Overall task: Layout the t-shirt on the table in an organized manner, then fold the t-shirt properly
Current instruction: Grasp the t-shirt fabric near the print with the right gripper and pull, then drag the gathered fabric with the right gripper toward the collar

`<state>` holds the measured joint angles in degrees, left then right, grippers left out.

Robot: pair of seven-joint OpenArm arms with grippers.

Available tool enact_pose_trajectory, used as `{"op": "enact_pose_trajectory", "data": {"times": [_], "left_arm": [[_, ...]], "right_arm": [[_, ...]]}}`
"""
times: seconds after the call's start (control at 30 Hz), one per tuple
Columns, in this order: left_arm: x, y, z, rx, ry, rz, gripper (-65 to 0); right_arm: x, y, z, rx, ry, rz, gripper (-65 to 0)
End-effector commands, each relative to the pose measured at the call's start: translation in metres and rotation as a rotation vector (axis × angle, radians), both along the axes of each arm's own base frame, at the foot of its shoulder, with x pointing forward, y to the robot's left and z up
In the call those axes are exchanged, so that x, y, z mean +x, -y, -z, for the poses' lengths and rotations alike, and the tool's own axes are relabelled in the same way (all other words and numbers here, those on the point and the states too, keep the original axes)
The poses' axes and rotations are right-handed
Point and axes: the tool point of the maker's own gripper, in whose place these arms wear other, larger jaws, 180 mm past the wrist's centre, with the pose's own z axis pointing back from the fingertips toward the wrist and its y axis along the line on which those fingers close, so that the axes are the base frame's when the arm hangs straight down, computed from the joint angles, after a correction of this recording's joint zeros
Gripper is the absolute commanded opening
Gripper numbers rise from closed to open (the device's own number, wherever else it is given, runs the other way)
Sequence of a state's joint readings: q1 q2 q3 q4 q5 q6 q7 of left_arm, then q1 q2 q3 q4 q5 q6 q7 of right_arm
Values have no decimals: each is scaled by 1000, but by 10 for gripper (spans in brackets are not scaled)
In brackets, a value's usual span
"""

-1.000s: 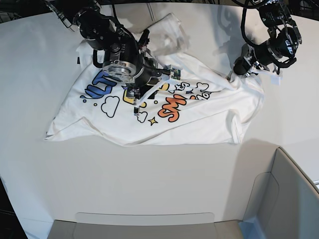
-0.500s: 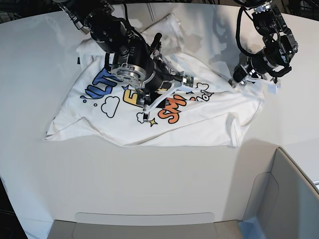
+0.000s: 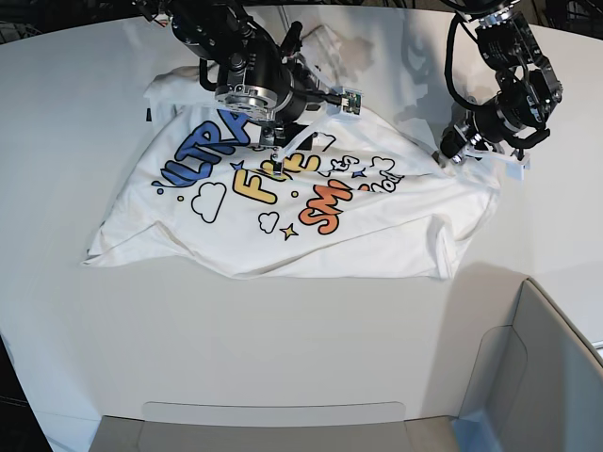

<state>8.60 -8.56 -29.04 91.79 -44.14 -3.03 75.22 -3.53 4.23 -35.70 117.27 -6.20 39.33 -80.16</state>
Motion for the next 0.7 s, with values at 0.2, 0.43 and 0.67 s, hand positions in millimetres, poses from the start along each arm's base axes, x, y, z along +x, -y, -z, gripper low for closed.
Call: {"op": "enact_pose_trajectory", "data": {"times": [0.2,0.43,0.67], "left_arm": [[-13,-6,8,37,-66,4,-650],[-15,-6,10,38,-72,3,-650],[-15,3,12,12,-70,-5,-650]], "right_arm": [[-24,-15,1,106,-111,-46,-390],[-6,6,4,80,-99,7,-390],[2,20,25,1,-132,9,-390]]}}
